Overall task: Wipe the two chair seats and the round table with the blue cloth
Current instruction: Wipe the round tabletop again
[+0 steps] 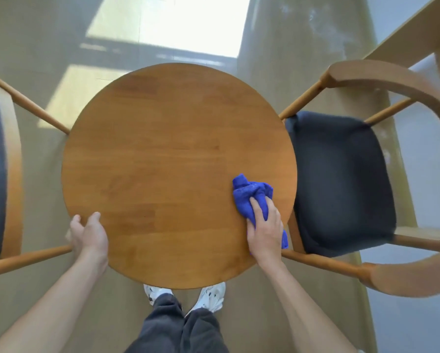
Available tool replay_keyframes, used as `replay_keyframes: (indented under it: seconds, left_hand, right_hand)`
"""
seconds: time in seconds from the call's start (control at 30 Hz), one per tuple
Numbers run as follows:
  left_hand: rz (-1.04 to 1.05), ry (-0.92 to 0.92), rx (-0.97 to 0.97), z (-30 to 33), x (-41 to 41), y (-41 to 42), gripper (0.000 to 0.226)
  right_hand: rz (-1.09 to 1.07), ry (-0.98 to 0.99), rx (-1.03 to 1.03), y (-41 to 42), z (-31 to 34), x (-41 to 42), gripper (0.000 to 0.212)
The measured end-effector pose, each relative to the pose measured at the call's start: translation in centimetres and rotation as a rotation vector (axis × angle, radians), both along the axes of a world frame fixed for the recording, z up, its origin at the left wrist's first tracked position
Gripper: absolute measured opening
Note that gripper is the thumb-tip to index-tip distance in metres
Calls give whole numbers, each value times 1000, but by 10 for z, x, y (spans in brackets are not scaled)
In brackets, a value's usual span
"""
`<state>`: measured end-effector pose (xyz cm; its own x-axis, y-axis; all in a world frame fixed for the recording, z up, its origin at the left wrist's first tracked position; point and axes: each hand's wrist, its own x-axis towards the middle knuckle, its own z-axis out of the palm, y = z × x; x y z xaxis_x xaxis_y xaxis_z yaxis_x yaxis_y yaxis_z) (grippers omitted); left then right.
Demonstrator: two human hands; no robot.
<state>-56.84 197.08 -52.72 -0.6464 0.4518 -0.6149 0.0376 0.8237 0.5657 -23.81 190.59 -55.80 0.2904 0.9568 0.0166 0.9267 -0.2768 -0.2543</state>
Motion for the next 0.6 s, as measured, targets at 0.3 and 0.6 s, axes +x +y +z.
replay_keyframes:
  seconds: [0.3,0.6]
  left_hand:
    - [16,-47,25,14,-7,-8,55]
    - [80,-215,112,13,-21,-17,54]
  right_hand:
    - [-543,119,8,-17,3,-61,56]
    - [-21,275,-209,-54,13,-258,88]
